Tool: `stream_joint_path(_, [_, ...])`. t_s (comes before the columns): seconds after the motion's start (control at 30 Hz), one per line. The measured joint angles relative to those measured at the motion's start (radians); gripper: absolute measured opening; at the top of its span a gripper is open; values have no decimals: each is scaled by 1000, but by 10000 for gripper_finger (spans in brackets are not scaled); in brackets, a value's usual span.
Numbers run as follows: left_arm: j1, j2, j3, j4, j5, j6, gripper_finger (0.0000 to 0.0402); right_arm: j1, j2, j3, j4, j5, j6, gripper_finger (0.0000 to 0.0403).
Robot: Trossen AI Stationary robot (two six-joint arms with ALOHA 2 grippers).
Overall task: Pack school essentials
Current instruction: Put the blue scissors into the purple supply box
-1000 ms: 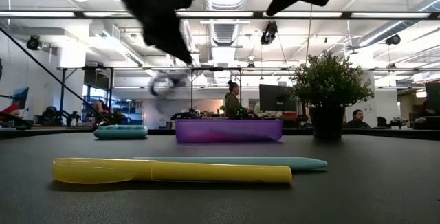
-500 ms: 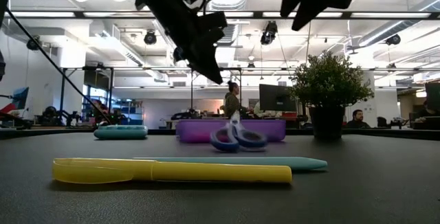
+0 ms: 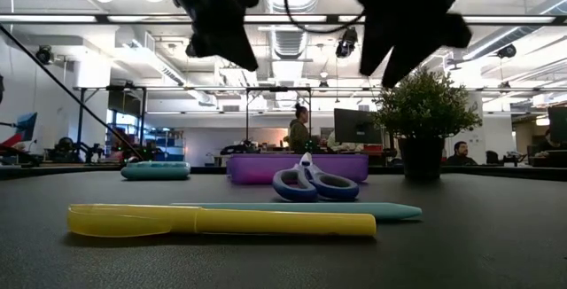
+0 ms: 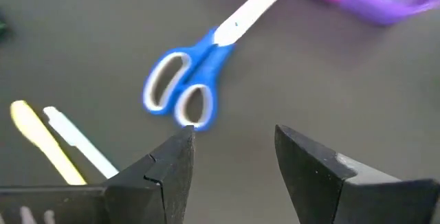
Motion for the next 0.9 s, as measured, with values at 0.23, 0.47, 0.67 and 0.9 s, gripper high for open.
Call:
stream_joint_path(0.23, [-92,-26,-1,-12,-2,-148,4,-23,94,-19,197,23,65,189])
stream_joint_path(0.47, [-189,-55,0,-20,-4,-238,4,-84,121,-28,224,41,99,193])
stream_joint_path(0.67, [-268,-57,0,-36,-13,-303,4,-123,120,-48,251,29,93,226])
stream_joint_path(0.9, [-305,-57,0,-41,-13,-305,4,-166,146,-58,336,-14,119,269])
